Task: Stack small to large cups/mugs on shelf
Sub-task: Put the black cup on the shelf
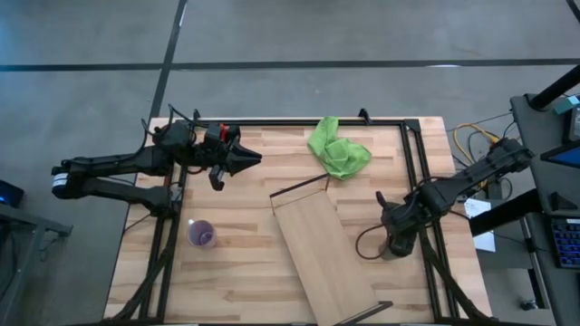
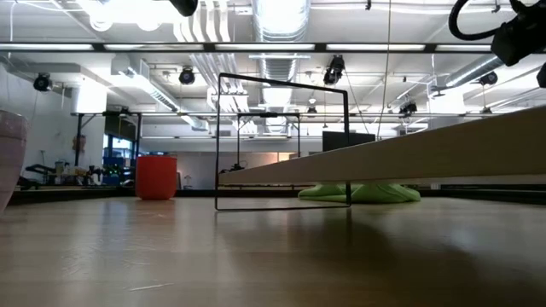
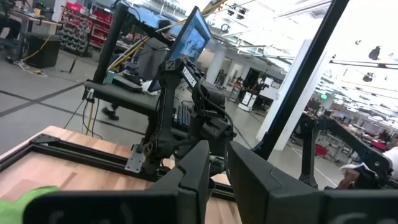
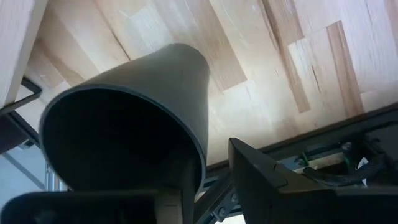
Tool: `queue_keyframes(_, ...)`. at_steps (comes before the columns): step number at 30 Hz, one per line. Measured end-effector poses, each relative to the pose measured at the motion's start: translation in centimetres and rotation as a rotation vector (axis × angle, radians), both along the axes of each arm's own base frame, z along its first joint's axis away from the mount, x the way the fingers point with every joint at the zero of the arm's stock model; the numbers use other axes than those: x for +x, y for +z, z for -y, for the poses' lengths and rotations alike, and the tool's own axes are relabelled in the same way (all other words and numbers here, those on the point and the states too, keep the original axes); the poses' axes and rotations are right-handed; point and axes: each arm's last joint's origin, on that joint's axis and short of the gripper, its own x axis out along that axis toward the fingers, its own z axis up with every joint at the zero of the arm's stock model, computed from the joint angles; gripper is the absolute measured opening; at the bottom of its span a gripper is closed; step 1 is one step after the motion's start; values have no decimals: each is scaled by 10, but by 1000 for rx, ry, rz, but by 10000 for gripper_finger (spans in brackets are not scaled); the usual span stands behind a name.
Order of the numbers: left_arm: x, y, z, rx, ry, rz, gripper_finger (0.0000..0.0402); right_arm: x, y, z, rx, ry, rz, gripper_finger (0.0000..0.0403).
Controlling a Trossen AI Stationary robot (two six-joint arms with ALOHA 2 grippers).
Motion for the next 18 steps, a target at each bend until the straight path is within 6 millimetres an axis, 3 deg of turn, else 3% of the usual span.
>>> queue_keyframes(6, 0, 0, 0, 0, 0, 1, 47, 3, -1, -2, 11, -2, 22, 22)
queue_keyframes(10, 0, 0, 0, -2, 0, 1, 47, 5, 3, -2, 1, 0, 57, 10)
queue_keyframes(18, 0, 2, 0, -2, -1, 8, 47, 19, 42, -3, -87, 12, 277, 9)
